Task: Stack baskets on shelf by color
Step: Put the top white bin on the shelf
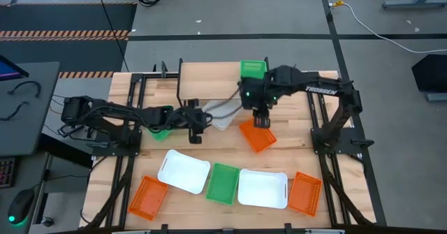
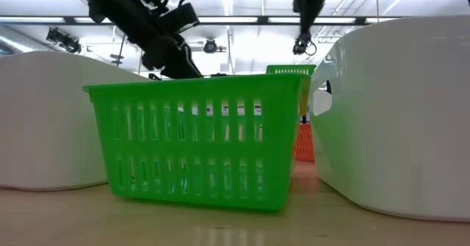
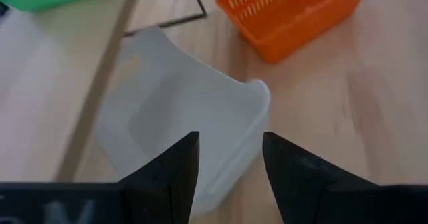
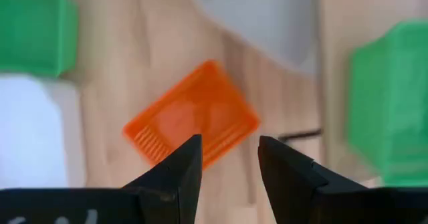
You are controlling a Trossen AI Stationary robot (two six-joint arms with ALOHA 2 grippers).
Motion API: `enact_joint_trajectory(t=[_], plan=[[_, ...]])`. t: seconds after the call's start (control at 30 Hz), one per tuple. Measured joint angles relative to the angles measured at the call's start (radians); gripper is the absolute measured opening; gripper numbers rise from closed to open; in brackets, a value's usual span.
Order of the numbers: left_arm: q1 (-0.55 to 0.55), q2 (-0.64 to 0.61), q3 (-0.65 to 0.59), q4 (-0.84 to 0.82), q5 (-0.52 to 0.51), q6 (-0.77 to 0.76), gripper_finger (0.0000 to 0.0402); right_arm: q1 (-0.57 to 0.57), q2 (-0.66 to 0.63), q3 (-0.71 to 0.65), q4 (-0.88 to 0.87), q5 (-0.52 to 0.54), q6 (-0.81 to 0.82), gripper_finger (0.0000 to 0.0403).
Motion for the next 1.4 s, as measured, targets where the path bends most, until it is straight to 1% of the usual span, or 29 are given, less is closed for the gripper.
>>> enact_joint_trajectory(t=[0.17, 0.33, 0.4, 0.47, 0.6, 0.67, 0.77, 0.97, 1.07, 1.17, 1.3, 1.4], plan=[[-0.005, 0.005, 0.003, -0.033, 0.065, 0.173, 0.0174, 0.094, -0.029, 0.000, -0.031, -0.012, 0.083, 0.0152], [-0.003, 0.024, 0.018, -0.099, 0.063, 0.194, 0.0175, 0.176, -0.071, -0.017, -0.025, -0.011, 0.162, 0.0152], [-0.006, 0.036, 0.059, -0.164, 0.062, 0.192, 0.0177, 0.205, -0.087, -0.027, -0.026, 0.024, 0.185, 0.0152], [-0.008, 0.065, 0.129, -0.238, 0.062, 0.195, 0.0179, 0.228, -0.099, -0.040, -0.022, 0.069, 0.199, 0.0151], [0.003, 0.173, 0.278, -0.443, 0.056, 0.197, 0.0181, 0.258, -0.132, -0.088, -0.018, 0.107, 0.223, 0.0151], [0.017, 0.235, 0.341, -0.524, 0.056, 0.202, 0.0181, 0.269, -0.151, -0.127, -0.016, 0.108, 0.243, 0.0151], [0.044, 0.310, 0.419, -0.578, 0.055, 0.216, 0.0183, 0.290, -0.189, -0.206, -0.013, 0.130, 0.276, 0.0151], [0.075, 0.362, 0.511, -0.591, 0.043, 0.300, 0.0194, 0.351, -0.318, -0.426, 0.054, 0.159, 0.377, 0.0151], [0.073, 0.388, 0.515, -0.669, 0.047, 0.341, 0.0199, 0.383, -0.397, -0.534, 0.103, 0.159, 0.456, 0.0151], [0.073, 0.404, 0.515, -0.718, 0.048, 0.341, 0.0204, 0.413, -0.466, -0.617, 0.145, 0.158, 0.537, 0.0151], [0.073, 0.411, 0.515, -0.697, 0.050, 0.345, 0.0207, 0.435, -0.527, -0.682, 0.209, 0.160, 0.582, 0.0151], [0.079, 0.410, 0.515, -0.664, 0.051, 0.359, 0.0208, 0.443, -0.544, -0.703, 0.231, 0.160, 0.601, 0.0151]])
